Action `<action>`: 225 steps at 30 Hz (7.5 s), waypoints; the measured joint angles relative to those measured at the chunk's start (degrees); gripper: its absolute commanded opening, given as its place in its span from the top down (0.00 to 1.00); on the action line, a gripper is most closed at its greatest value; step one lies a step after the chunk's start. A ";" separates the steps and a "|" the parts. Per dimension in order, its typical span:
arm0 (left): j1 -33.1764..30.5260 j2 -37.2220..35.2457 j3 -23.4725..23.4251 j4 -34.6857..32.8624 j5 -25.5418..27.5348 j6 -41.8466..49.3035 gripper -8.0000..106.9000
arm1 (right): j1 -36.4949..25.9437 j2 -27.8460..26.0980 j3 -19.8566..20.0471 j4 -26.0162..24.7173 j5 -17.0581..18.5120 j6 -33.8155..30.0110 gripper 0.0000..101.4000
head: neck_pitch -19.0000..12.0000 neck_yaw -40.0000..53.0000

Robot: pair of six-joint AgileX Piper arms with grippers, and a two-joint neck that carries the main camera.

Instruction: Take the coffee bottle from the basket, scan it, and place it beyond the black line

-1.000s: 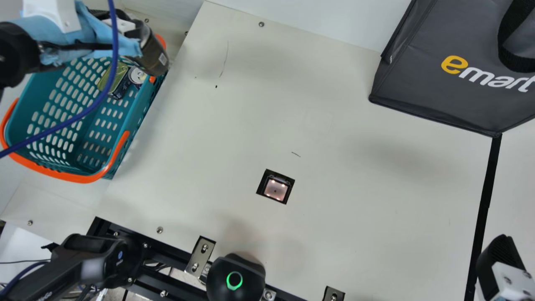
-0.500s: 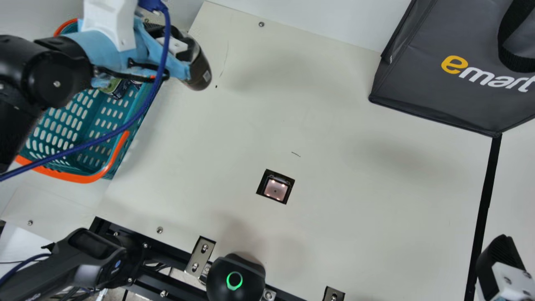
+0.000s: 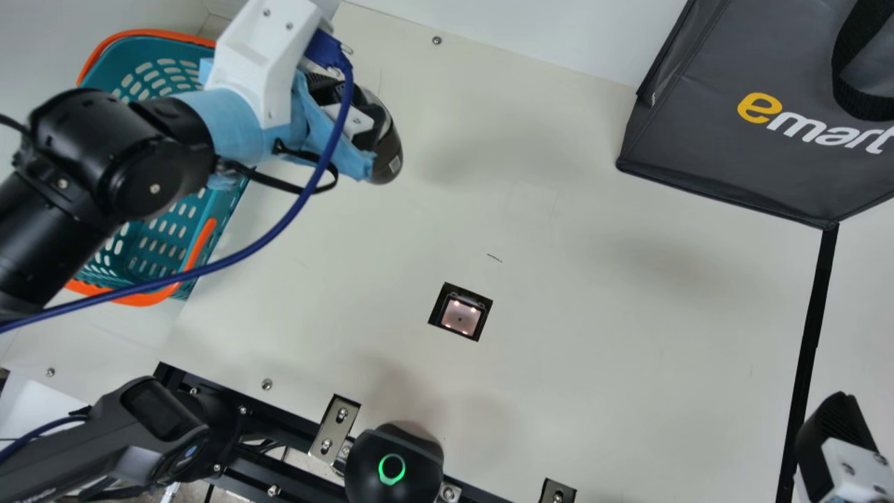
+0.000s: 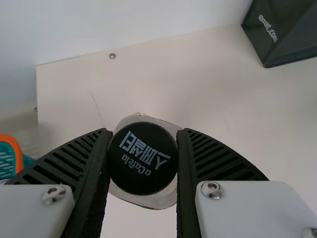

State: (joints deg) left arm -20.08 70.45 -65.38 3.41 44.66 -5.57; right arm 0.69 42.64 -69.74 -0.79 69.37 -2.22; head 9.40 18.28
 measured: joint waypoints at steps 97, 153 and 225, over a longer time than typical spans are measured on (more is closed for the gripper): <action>-16.29 5.42 10.20 9.88 -11.23 -17.22 0.15 | 0.00 0.00 0.00 0.00 0.00 0.00 0.10 | 0.00 0.00; 6.68 -6.26 9.21 6.82 -4.65 -7.24 0.15 | 0.00 0.00 0.00 0.00 0.00 0.00 0.10 | 0.09 0.00; 13.06 -11.39 12.12 13.41 -3.02 -13.69 0.15 | 0.00 0.00 0.00 0.00 0.00 0.00 0.10 | 0.00 -19.78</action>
State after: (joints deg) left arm -7.02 59.06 -53.26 16.82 41.65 -19.26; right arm 0.69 42.64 -69.74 -0.79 69.37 -2.22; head 9.40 -1.49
